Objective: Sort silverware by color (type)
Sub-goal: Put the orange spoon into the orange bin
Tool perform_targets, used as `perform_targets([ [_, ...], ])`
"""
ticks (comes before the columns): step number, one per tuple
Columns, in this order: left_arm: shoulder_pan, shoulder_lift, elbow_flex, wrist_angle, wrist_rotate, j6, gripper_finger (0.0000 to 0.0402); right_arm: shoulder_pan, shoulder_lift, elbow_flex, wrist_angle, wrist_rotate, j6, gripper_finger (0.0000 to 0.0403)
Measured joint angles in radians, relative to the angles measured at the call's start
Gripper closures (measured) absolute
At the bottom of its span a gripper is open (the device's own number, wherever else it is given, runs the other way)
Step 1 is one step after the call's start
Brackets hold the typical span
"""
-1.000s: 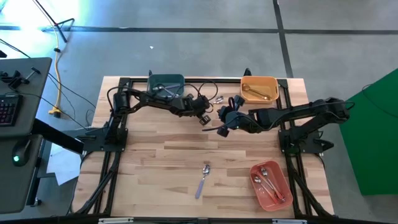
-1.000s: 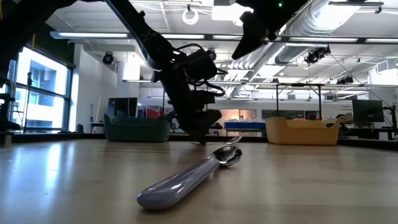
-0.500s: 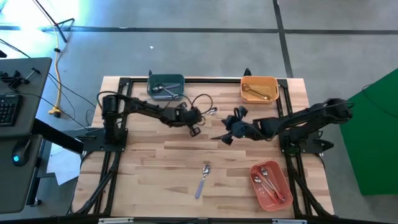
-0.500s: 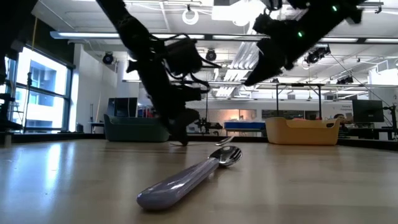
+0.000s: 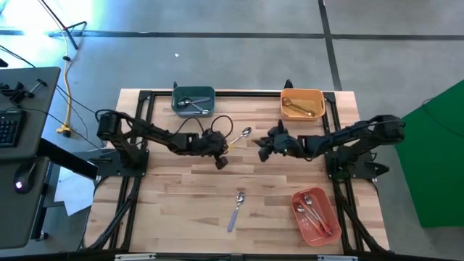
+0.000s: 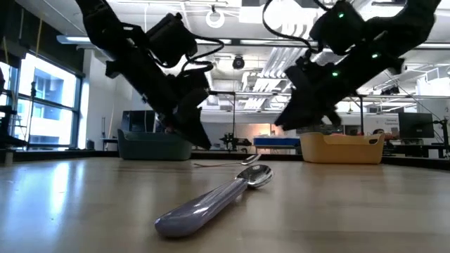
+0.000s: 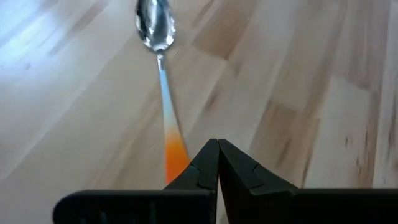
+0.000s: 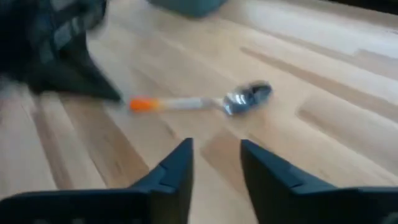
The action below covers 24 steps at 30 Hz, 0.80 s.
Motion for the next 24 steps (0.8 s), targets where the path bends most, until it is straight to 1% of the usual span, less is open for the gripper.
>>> perform_targets([
  [1, -0.008, 0.002, -0.004, -0.001, -0.003, -0.002, 0.0401, -0.020, 0.019, 0.007, 0.028, -0.017, 0.012, 0.0267],
  [3, -0.030, 0.003, -0.010, -0.006, -0.025, -0.005, 0.0401, -0.064, 0.044, 0.011, 0.029, -0.037, 0.018, 0.0238],
  [5, -0.048, 0.002, -0.016, 0.031, -0.047, -0.005, 0.0401, -0.112, 0.086, 0.036, 0.031, -0.057, 0.019, 0.0214],
  [7, -0.063, -0.002, -0.040, 0.093, -0.049, -0.007, 0.0401, -0.161, 0.117, 0.054, 0.027, -0.098, 0.019, 0.0200],
  [9, -0.070, -0.006, -0.081, 0.168, -0.030, -0.016, 0.0401, -0.203, 0.170, 0.091, 0.034, -0.161, 0.019, 0.0195],
  [12, -0.072, -0.012, -0.142, 0.279, 0.004, -0.045, 0.0401, -0.249, 0.244, 0.135, 0.031, -0.222, 0.014, 0.0195],
  [16, -0.072, -0.041, -0.221, 0.349, 0.006, -0.082, 0.0401, -0.281, 0.333, 0.189, 0.035, -0.281, 0.012, 0.0203],
  [21, -0.072, -0.083, -0.287, 0.401, -0.004, -0.107, 0.0401, -0.286, 0.392, 0.233, 0.039, -0.284, 0.009, 0.0222],
  [24, -0.072, -0.123, -0.324, 0.410, -0.007, -0.118, 0.0401, -0.286, 0.414, 0.252, 0.052, -0.284, -0.008, 0.0245],
])
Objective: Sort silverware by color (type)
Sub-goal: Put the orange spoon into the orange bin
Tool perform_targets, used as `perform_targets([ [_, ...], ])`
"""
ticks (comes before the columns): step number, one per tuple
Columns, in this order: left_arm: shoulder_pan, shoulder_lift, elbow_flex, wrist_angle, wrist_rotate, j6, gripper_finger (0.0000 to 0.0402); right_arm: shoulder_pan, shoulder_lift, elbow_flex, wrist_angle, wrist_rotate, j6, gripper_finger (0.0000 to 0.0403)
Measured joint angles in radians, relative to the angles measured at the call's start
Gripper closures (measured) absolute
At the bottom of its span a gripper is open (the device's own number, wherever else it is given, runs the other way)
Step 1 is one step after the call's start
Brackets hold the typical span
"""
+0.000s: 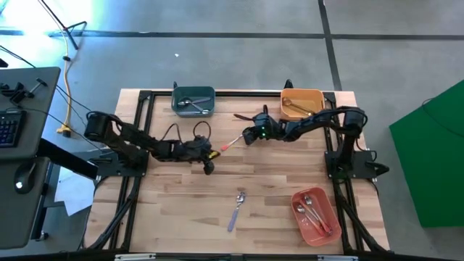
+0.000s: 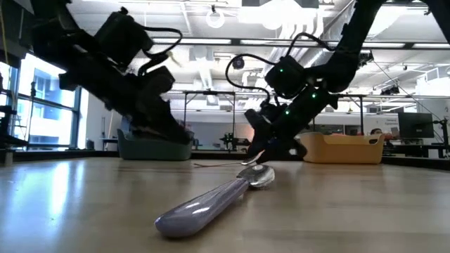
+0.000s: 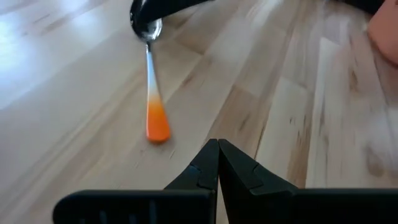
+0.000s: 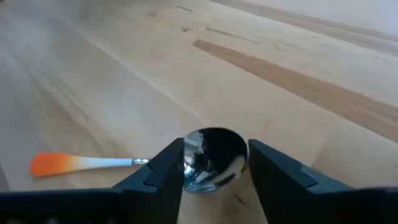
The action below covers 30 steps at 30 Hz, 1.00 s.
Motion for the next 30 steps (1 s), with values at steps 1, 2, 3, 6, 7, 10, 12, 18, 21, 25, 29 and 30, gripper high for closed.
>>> perform_targets([
  [1, 0.000, -0.001, -0.003, 0.011, -0.004, -0.001, 0.0401, 0.000, 0.000, 0.002, -0.002, -0.001, 0.000, 0.0255],
  [2, 0.000, -0.007, -0.012, 0.018, -0.009, -0.001, 0.0401, -0.001, 0.004, 0.008, -0.007, -0.001, -0.001, 0.0266],
  [3, 0.000, -0.027, -0.028, 0.014, -0.011, -0.002, 0.0401, -0.001, 0.009, 0.013, -0.003, -0.003, -0.006, 0.0278],
  [6, -0.006, -0.043, -0.052, 0.059, -0.021, -0.011, 0.0401, 0.000, 0.014, 0.013, 0.003, -0.008, -0.023, 0.0320],
  [7, -0.007, -0.061, -0.068, 0.057, -0.025, -0.013, 0.0401, 0.000, 0.018, 0.012, 0.007, -0.005, -0.025, 0.0336],
  [10, -0.015, -0.078, -0.087, 0.081, -0.032, -0.019, 0.0401, 0.003, 0.016, 0.011, 0.027, -0.017, -0.026, 0.0382],
  [12, -0.020, -0.093, -0.109, 0.121, -0.034, -0.020, 0.0401, 0.009, 0.004, 0.015, 0.032, -0.015, -0.041, 0.0390],
  [18, -0.024, -0.157, -0.180, 0.197, -0.035, -0.020, 0.0401, 0.046, -0.095, 0.017, -0.033, -0.077, -0.111, 0.0397],
  [21, -0.024, -0.186, -0.207, 0.217, -0.043, -0.021, 0.0401, 0.085, -0.186, 0.016, -0.126, -0.082, -0.132, 0.0400],
  [25, -0.018, -0.236, -0.232, 0.217, -0.048, -0.027, 0.0401, 0.156, -0.344, 0.014, -0.272, -0.081, -0.139, 0.0402],
  [29, -0.008, -0.274, -0.242, 0.216, -0.048, -0.023, 0.0401, 0.245, -0.502, 0.016, -0.440, -0.084, -0.097, 0.0403],
  [30, -0.006, -0.282, -0.245, 0.214, -0.049, -0.020, 0.0401, 0.268, -0.542, 0.016, -0.502, -0.086, -0.079, 0.0403],
])
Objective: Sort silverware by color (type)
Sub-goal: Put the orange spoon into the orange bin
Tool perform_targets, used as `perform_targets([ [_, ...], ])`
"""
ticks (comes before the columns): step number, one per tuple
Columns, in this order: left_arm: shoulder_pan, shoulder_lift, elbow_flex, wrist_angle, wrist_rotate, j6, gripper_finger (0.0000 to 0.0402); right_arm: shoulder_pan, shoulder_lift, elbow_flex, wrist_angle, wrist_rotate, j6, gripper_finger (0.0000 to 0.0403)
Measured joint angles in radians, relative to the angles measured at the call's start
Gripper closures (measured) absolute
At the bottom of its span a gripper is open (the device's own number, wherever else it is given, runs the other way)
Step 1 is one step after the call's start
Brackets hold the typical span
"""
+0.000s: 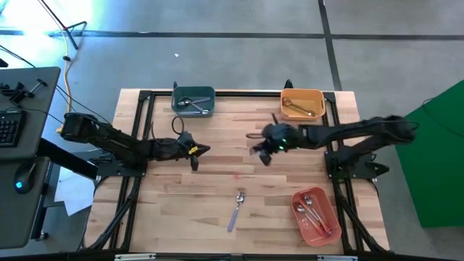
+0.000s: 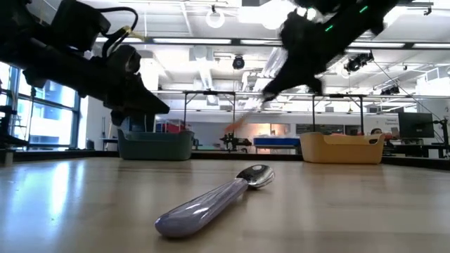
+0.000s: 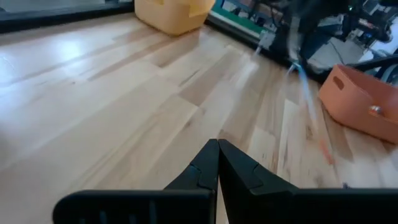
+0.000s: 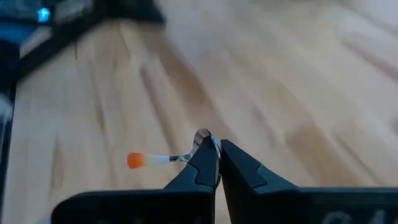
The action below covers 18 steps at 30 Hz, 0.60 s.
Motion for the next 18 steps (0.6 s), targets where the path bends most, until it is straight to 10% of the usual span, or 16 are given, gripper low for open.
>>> perform_targets([
  [18, 0.001, -0.025, 0.000, -0.005, 0.004, -0.001, 0.0401, 0.494, -0.399, 0.000, -0.772, -0.131, 0.436, 0.0403],
])
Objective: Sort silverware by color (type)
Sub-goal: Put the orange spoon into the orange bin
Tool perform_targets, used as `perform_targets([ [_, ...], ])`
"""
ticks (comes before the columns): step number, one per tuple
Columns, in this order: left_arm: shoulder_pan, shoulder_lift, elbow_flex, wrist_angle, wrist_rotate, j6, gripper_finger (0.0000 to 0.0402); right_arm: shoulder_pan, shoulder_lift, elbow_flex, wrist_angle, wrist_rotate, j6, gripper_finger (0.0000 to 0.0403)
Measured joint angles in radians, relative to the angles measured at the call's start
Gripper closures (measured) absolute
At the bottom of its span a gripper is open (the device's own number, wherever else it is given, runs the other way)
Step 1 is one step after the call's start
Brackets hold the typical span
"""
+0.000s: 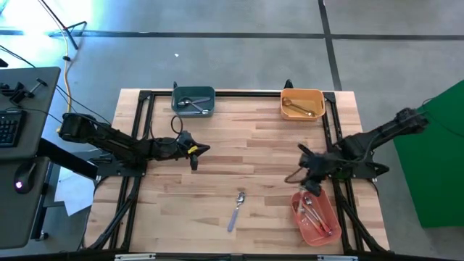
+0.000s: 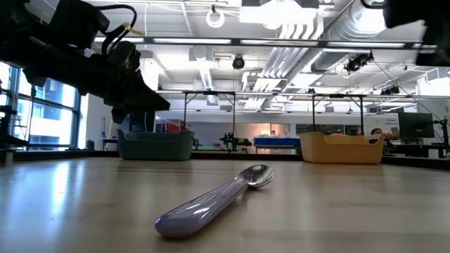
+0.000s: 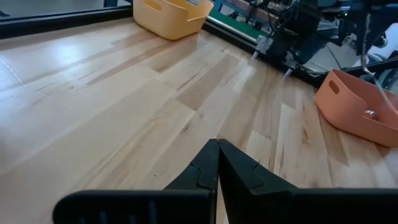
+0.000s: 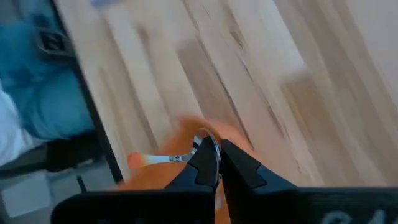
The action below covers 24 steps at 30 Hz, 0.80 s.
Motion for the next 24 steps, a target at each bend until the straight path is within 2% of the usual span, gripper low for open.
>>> perform_targets([
  [4, 0.000, 0.000, 0.000, -0.003, 0.000, 0.000, 0.0402, 0.105, -0.016, 0.000, -0.134, 0.004, 0.170, 0.0403],
  [11, 0.000, 0.000, 0.000, -0.004, 0.000, 0.002, 0.0401, 0.246, 0.024, 0.000, -0.105, 0.053, 0.246, 0.0403],
  [15, 0.000, 0.000, 0.000, -0.011, 0.000, 0.002, 0.0402, 0.290, 0.094, 0.000, -0.082, 0.064, 0.232, 0.0403],
  [24, 0.000, 0.000, 0.000, -0.017, 0.000, 0.002, 0.0402, 0.314, 0.285, 0.000, -0.042, 0.057, 0.038, 0.0403],
])
